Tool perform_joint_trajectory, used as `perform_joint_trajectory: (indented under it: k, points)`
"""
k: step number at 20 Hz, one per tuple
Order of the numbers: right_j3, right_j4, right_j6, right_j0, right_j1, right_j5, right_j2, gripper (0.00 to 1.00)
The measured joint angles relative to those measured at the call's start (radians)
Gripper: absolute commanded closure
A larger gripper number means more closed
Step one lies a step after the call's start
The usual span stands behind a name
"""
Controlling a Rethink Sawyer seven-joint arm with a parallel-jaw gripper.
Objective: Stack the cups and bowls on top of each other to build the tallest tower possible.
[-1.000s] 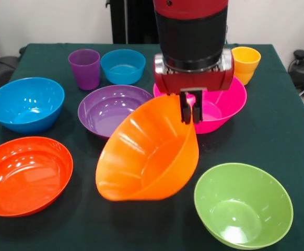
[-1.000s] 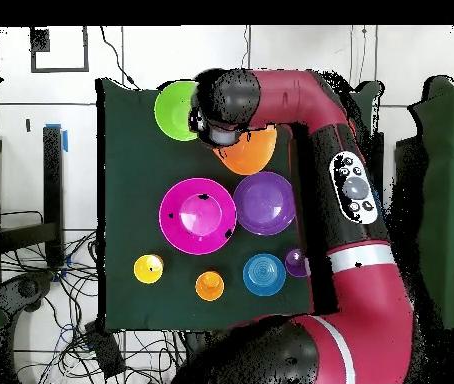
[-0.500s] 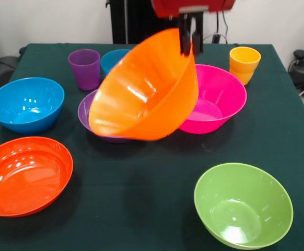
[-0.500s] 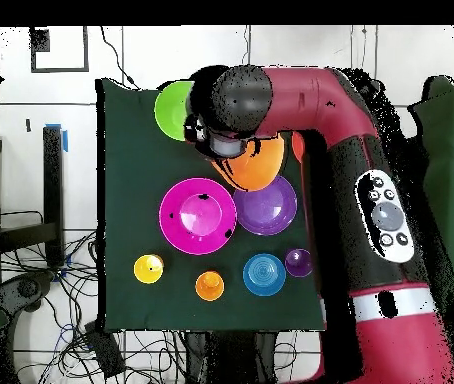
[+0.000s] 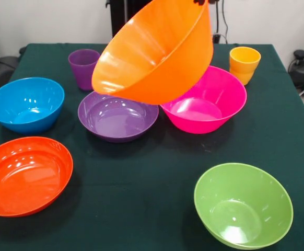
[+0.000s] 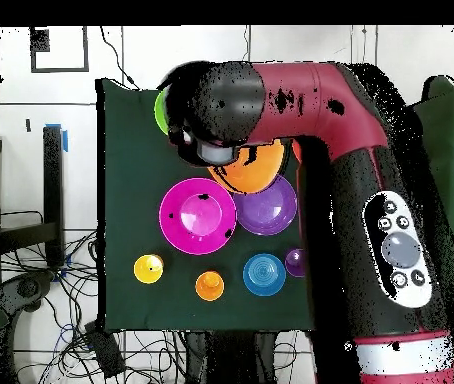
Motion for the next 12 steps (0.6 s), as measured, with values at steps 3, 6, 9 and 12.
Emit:
perform_joint_trajectory:
  k: [3, 6, 9, 12]
  points:
    - [0.043, 0.011, 0.0, 0.0, -0.027, -0.008, 0.0, 1.0]
    - [0.096, 0.018, 0.0, 0.0, -0.052, -0.038, 0.0, 1.0]
    - [0.168, 0.021, 0.0, 0.0, -0.076, -0.096, 0.0, 1.0]
    - [0.23, 0.021, 0.0, 0.001, -0.092, -0.154, -0.001, 1.0]
